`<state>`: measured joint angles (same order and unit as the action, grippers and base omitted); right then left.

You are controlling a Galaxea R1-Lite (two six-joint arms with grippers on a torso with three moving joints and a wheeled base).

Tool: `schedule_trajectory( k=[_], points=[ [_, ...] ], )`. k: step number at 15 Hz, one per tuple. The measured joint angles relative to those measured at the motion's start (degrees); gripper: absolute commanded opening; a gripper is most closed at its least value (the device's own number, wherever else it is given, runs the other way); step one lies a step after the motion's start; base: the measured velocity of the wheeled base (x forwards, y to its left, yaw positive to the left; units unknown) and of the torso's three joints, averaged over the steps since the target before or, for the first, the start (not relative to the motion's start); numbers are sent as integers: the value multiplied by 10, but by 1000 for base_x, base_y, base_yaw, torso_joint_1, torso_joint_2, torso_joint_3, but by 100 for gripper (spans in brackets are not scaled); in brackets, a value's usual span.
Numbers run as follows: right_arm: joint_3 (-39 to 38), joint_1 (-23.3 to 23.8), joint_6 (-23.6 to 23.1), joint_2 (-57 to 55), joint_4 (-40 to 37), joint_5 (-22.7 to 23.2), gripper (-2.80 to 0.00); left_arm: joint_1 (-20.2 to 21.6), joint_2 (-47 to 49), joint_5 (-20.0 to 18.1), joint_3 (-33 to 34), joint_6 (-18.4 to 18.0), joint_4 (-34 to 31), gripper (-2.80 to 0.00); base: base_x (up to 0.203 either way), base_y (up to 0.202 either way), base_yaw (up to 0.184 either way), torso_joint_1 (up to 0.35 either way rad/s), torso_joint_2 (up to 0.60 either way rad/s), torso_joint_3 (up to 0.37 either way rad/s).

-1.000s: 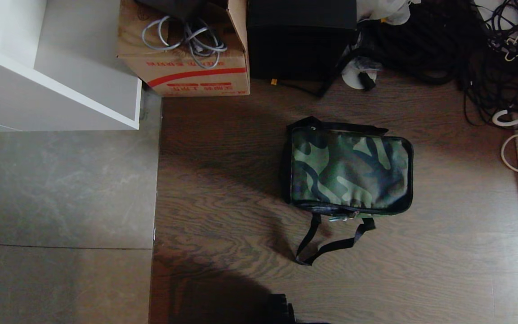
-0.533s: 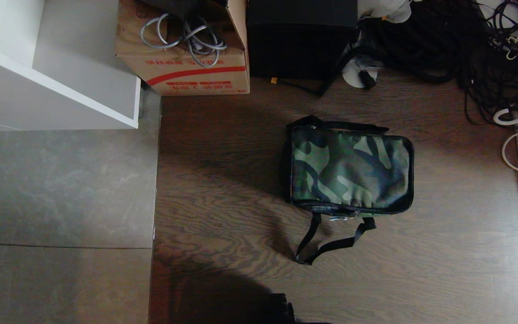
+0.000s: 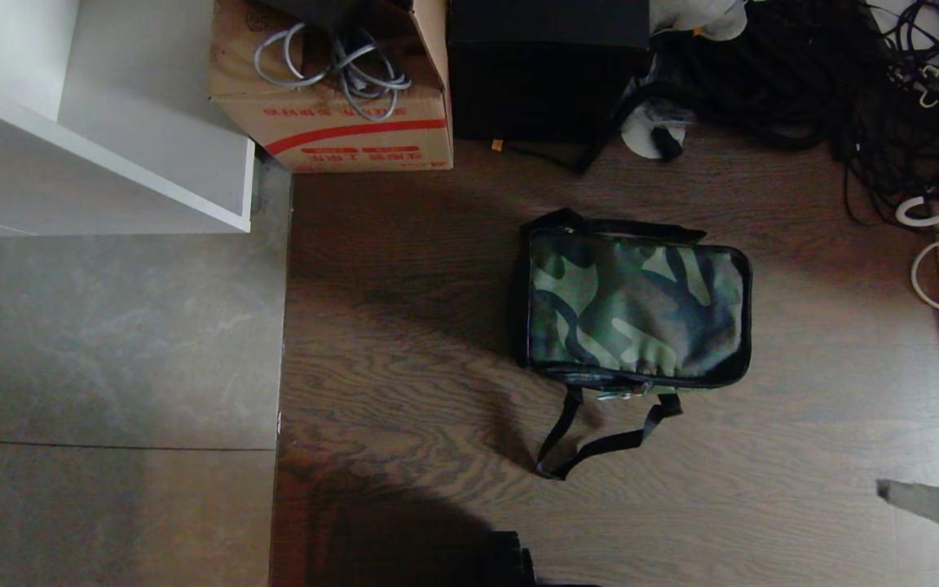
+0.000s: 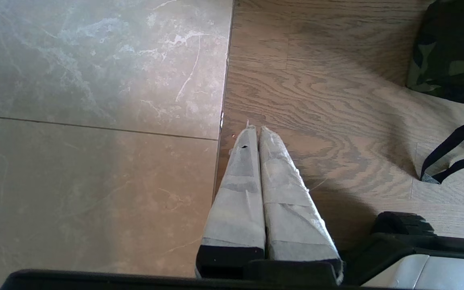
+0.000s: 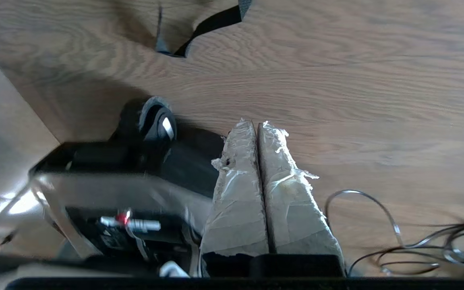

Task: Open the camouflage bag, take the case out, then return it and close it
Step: Open the top of the storage box

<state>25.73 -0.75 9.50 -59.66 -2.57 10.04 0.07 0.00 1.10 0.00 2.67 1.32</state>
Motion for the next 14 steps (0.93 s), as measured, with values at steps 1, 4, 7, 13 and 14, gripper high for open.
schedule_trajectory(
  k=[1,4,7,13,14],
  points=[
    [-6,-4,3,-65,56,4,-280,0,0,0,0,0,0,-280,0,0,0,0,0,0],
    [-23,-32,35,-244,235,15,-280,0,0,0,0,0,0,-280,0,0,0,0,0,0],
    [-25,-86,136,-368,406,26,0,0,0,0,0,0,0,-280,0,0,0,0,0,0],
    [-13,-176,158,-474,568,62,0,0,0,0,0,0,0,-280,0,0,0,0,0,0],
    [-14,-186,143,-494,600,55,0,0,0,0,0,0,0,-280,0,0,0,0,0,0]
  ],
)
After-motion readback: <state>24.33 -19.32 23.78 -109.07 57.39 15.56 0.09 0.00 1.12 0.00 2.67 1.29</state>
